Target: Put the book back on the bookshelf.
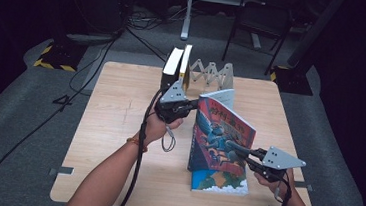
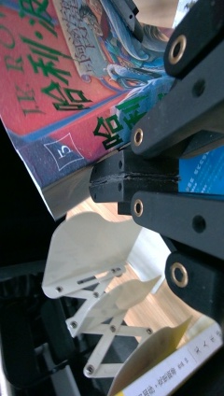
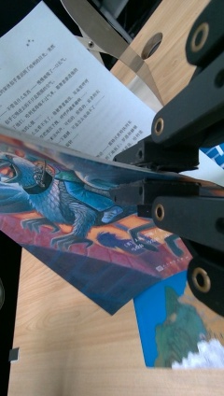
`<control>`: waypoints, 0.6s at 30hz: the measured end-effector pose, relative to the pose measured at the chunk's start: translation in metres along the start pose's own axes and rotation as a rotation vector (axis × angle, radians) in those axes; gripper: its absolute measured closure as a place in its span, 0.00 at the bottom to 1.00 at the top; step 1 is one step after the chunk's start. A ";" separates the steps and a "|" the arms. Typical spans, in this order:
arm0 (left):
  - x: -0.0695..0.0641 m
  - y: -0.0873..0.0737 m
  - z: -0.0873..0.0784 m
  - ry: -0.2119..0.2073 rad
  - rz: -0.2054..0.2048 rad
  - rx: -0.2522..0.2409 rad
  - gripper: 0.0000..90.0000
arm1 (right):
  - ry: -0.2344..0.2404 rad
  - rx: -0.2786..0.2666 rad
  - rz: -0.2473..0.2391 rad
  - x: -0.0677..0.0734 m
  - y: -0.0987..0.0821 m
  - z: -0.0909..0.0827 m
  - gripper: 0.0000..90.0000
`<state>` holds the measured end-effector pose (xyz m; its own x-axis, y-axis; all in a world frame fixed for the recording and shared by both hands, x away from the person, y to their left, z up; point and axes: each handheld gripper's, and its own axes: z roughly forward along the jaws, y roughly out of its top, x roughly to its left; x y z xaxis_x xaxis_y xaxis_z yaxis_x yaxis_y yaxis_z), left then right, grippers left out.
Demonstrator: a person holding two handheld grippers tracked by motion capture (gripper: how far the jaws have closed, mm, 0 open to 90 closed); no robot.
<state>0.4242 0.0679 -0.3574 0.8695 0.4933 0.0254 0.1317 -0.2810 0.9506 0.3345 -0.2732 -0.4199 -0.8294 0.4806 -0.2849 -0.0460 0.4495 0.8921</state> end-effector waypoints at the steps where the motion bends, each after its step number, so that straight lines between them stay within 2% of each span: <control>1: -0.002 0.000 -0.002 0.000 0.008 -0.003 0.99 | -0.002 -0.002 -0.003 0.003 0.000 -0.003 0.94; 3: -0.007 -0.001 -0.004 0.005 0.022 -0.008 0.98 | -0.006 -0.007 0.000 0.006 -0.001 -0.006 0.95; 5: -0.009 -0.001 -0.005 0.006 0.015 -0.012 0.97 | -0.005 -0.012 0.008 0.009 -0.002 -0.009 0.95; 11: -0.017 0.000 -0.012 0.001 0.034 -0.017 0.92 | -0.007 -0.020 -0.011 0.016 -0.004 -0.014 0.95; 16: -0.020 0.002 -0.006 -0.002 0.046 0.011 0.88 | -0.010 -0.039 -0.023 0.021 -0.006 -0.017 0.95; 18: -0.020 0.001 -0.003 -0.009 0.039 0.013 0.88 | -0.007 -0.035 -0.034 0.022 -0.005 -0.018 0.95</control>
<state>0.4059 0.0601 -0.3558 0.8781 0.4747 0.0593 0.1041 -0.3106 0.9448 0.3066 -0.2780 -0.4245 -0.8230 0.4710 -0.3176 -0.0934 0.4393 0.8935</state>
